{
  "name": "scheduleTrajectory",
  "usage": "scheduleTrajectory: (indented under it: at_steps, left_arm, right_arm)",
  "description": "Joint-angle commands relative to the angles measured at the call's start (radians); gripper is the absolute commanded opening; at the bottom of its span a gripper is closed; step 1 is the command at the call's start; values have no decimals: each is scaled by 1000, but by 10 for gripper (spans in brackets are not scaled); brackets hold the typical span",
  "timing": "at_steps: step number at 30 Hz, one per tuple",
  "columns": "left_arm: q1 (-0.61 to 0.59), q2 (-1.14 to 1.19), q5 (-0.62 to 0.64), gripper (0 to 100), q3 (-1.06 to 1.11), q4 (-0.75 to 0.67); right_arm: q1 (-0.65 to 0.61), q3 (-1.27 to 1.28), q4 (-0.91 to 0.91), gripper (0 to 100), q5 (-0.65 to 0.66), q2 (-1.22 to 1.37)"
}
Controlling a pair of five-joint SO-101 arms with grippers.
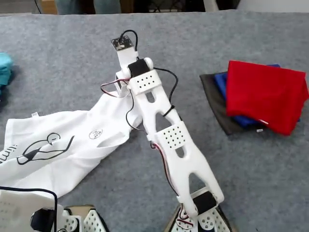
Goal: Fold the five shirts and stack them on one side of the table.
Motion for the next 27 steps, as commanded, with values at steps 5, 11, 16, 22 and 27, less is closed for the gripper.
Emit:
scheduleTrajectory:
  at_steps: [5, 11, 16, 22, 27]
  left_arm:
    - [8, -12, 12, 29, -2, 3]
    - [10, -12, 12, 29, -2, 3]
    - [5, -12, 12, 29, -2, 3]
    - [4, -12, 12, 29, -1, 3]
    - [4, -15, 12, 29, -1, 3]
  right_arm:
    - [-5, -19, -14, 276, -3, -2]
    - [-5, -19, -14, 194, -3, -1]
    - [-3, -18, -25, 16, 9, -1]
    - [26, -27, -23, 43, 11, -7]
    - [51, -47, -17, 31, 11, -8]
